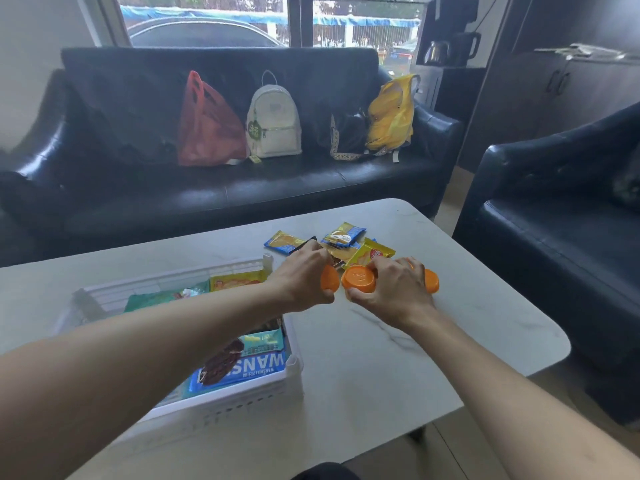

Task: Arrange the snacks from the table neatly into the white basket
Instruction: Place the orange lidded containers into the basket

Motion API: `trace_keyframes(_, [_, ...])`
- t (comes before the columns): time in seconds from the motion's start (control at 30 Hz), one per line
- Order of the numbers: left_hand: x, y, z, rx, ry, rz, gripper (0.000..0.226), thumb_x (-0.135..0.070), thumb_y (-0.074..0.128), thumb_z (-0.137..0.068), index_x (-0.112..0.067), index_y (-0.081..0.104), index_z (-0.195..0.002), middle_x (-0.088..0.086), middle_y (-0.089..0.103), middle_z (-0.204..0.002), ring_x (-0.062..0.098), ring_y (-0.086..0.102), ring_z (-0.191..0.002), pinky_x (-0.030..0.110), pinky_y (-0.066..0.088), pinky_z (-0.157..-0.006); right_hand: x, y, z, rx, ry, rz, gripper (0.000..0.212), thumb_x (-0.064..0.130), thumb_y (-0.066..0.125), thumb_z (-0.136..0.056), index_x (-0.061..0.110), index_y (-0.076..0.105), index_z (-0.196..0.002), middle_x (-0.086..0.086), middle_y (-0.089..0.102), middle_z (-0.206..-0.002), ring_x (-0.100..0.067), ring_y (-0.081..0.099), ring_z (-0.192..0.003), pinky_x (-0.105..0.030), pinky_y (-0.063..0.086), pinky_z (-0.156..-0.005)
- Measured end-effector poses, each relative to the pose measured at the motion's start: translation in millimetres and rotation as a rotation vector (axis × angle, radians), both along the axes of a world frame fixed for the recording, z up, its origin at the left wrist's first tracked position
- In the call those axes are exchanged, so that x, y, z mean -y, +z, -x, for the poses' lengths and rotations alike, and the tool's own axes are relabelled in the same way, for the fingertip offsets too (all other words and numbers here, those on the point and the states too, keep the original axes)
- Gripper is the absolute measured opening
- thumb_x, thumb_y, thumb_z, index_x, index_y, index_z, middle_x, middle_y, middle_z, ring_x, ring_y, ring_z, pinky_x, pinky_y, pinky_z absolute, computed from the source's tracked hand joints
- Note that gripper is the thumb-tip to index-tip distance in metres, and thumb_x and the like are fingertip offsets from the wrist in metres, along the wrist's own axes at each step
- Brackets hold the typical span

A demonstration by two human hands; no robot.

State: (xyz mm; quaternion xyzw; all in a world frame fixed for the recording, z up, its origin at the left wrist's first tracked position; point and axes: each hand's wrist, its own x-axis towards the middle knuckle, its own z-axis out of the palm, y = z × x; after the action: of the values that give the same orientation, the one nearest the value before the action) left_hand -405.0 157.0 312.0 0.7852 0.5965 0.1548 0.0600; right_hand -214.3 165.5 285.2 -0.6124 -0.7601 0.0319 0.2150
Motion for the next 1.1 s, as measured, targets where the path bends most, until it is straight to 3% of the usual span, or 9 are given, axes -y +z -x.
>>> trace_keyframes(0.1, [10.8,16.3,19.4,0.005,0.051,-0.019,0.065,-0.039,0.082,-0.073,-0.013,0.058,-0.128,0.007,0.052,-0.121,0.028,0.056,-0.105,0.034,0.051,-0.079,6.1,14.0,20.5,-0.005,0.033,-0.022,0.056,0.066,0.065,-0.076,0.023,0.062,-0.111,0.0,0.068,-0.11,-0.022,0.057,-0.11,-0.043,0.029,-0.109])
trace_keyframes(0.27, [29.6,38.6,57.3,0.023,0.139,-0.022,0.061,-0.038,0.08,-0.072,-0.011,0.059,-0.123,0.009,0.054,-0.115,0.027,0.055,-0.102,0.031,0.044,-0.079,17.6,32.2,57.4,0.005,0.082,-0.029,0.058,0.067,0.064,-0.076,0.022,0.062,-0.113,-0.001,0.067,-0.11,-0.024,0.055,-0.11,-0.044,0.03,-0.108])
trace_keyframes(0.4, [44.5,47.7,81.1,0.023,0.186,-0.017,0.057,-0.039,0.077,-0.074,-0.011,0.06,-0.121,0.009,0.059,-0.115,0.027,0.056,-0.102,0.034,0.05,-0.084,27.0,42.4,84.4,-0.004,0.115,-0.029,0.058,0.067,0.065,-0.077,0.024,0.061,-0.115,0.0,0.067,-0.113,-0.023,0.054,-0.112,-0.044,0.031,-0.108])
trace_keyframes(0.7, [79.3,54.6,148.9,0.029,0.302,0.017,0.059,-0.042,0.078,-0.07,-0.014,0.062,-0.12,0.006,0.064,-0.114,0.022,0.056,-0.097,0.029,0.045,-0.079,44.2,55.6,146.6,-0.016,0.22,-0.021,0.058,0.066,0.064,-0.077,0.023,0.06,-0.115,0.0,0.065,-0.113,-0.023,0.052,-0.112,-0.043,0.03,-0.105])
trace_keyframes(1.1, [124.2,51.5,230.3,0.016,0.422,0.035,0.061,-0.046,0.08,-0.07,-0.017,0.061,-0.12,0.004,0.064,-0.115,0.023,0.057,-0.101,0.036,0.053,-0.085,72.2,47.9,232.7,-0.026,0.325,0.026,0.056,0.069,0.061,-0.074,0.028,0.062,-0.112,0.005,0.067,-0.105,-0.021,0.056,-0.107,-0.043,0.031,-0.101])
